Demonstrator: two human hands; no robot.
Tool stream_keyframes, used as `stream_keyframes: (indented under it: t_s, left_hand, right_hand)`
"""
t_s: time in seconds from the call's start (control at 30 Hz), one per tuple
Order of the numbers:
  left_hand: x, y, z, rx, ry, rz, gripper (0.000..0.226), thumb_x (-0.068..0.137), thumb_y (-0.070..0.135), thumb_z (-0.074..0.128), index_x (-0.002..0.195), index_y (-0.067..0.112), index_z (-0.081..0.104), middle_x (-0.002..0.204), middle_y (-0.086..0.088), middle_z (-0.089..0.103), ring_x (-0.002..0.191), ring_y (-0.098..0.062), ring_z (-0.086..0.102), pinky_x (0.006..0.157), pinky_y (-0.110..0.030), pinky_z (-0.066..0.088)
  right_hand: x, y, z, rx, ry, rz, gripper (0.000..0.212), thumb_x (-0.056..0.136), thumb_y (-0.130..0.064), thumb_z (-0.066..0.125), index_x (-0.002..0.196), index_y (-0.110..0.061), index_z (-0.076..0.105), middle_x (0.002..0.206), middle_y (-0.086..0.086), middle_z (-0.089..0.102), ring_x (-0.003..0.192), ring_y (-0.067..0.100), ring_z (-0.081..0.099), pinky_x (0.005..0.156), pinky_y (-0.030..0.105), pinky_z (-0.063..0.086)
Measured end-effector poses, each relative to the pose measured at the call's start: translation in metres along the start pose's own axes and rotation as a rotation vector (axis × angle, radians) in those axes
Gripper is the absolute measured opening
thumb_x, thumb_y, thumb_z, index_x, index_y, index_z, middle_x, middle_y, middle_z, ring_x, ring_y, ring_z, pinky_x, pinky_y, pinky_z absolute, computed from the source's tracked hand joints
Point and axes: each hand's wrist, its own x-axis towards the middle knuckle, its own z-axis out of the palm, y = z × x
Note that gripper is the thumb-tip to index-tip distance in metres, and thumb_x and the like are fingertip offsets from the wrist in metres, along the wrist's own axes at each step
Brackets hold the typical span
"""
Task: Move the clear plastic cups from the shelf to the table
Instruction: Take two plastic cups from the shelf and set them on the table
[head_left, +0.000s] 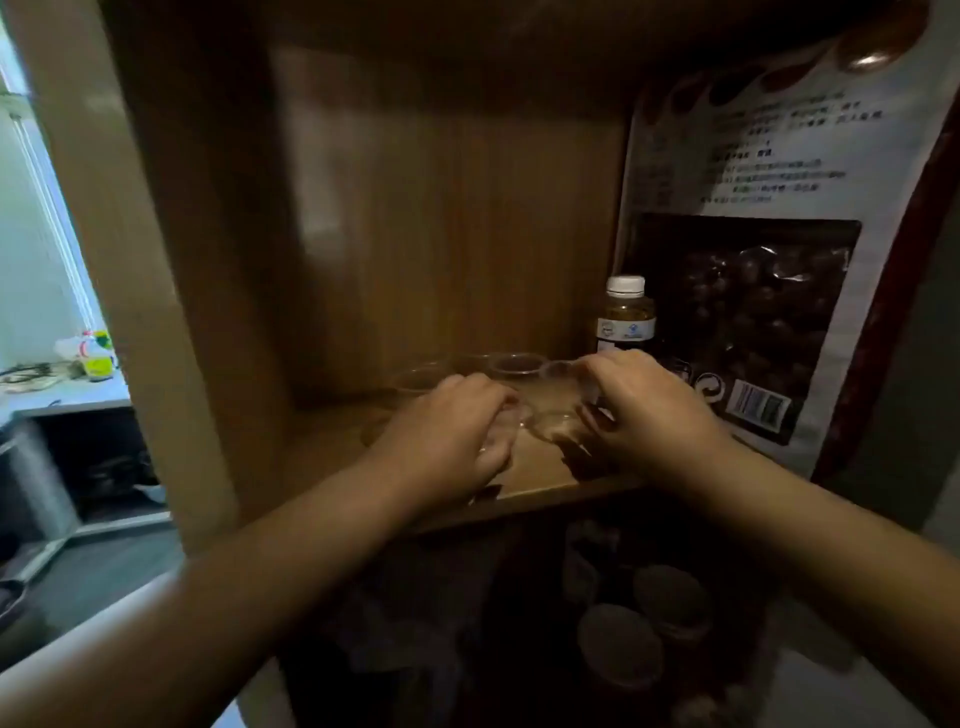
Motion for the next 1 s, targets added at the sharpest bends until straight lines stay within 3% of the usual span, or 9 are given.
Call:
stream_keyframes:
  t_s: [0.27,0.47,0.63,0.73,0.9,1.0]
  left_hand:
    - [0.006,0.002,0.007,0.042,0.091,-0.024,0.018,0.09,0.028,0.05,0.106,0.023,0.055,0.099,0.009,0.054,0.09,-0.007,0.044,0.071,-0.02,0.032]
    - [-0.004,0.009,0.002,0.027,0.097,-0.071,0.017,0.091,0.027,0.05,0.106,0.026,0.057,0.098,0.014,0.053,0.088,0.0,0.041,0.064,-0.01,0.031]
    - [-0.03,0.018,-0.013,0.027,0.111,-0.065,0.018,0.091,0.026,0.05,0.106,0.022,0.059,0.1,0.009,0.059,0.089,-0.005,0.047,0.067,-0.016,0.037]
    - [-0.058,0.021,-0.03,0.034,0.149,-0.069,0.019,0.091,0.025,0.05,0.107,0.021,0.06,0.102,0.005,0.061,0.092,-0.007,0.049,0.072,-0.02,0.042]
    - [-0.128,0.021,-0.069,0.052,0.147,-0.101,0.018,0.088,0.024,0.054,0.105,0.024,0.06,0.1,0.007,0.062,0.087,-0.002,0.047,0.068,-0.009,0.034]
    - [-0.185,0.024,-0.096,0.064,0.197,-0.143,0.017,0.084,0.023,0.051,0.096,0.021,0.062,0.096,0.008,0.064,0.087,-0.009,0.051,0.075,-0.019,0.04]
  right_hand:
    - [0.008,0.01,0.006,-0.016,0.01,-0.097,0.032,0.086,-0.031,0.057,0.116,-0.022,0.055,0.113,-0.001,0.055,0.105,0.019,0.045,0.084,0.035,0.045]
    - [0.003,0.01,0.007,-0.01,0.06,-0.16,0.017,0.089,-0.022,0.054,0.105,-0.023,0.061,0.108,-0.003,0.058,0.099,0.017,0.045,0.075,0.031,0.045]
    - [-0.015,-0.002,-0.005,0.004,0.085,-0.243,0.017,0.089,-0.023,0.053,0.105,-0.024,0.06,0.109,-0.004,0.058,0.1,0.015,0.045,0.077,0.028,0.043]
    - [-0.031,-0.023,-0.014,0.018,0.095,-0.313,0.018,0.089,-0.023,0.053,0.105,-0.025,0.061,0.111,-0.004,0.058,0.101,0.014,0.045,0.076,0.023,0.038]
    - [-0.07,-0.084,-0.033,0.044,0.072,-0.401,0.021,0.089,-0.025,0.051,0.107,-0.026,0.061,0.118,-0.004,0.059,0.108,0.015,0.046,0.076,0.02,0.034]
    - [-0.092,-0.134,-0.04,0.067,0.094,-0.443,0.018,0.089,-0.026,0.051,0.102,-0.026,0.063,0.113,-0.006,0.061,0.105,0.016,0.048,0.075,0.022,0.037]
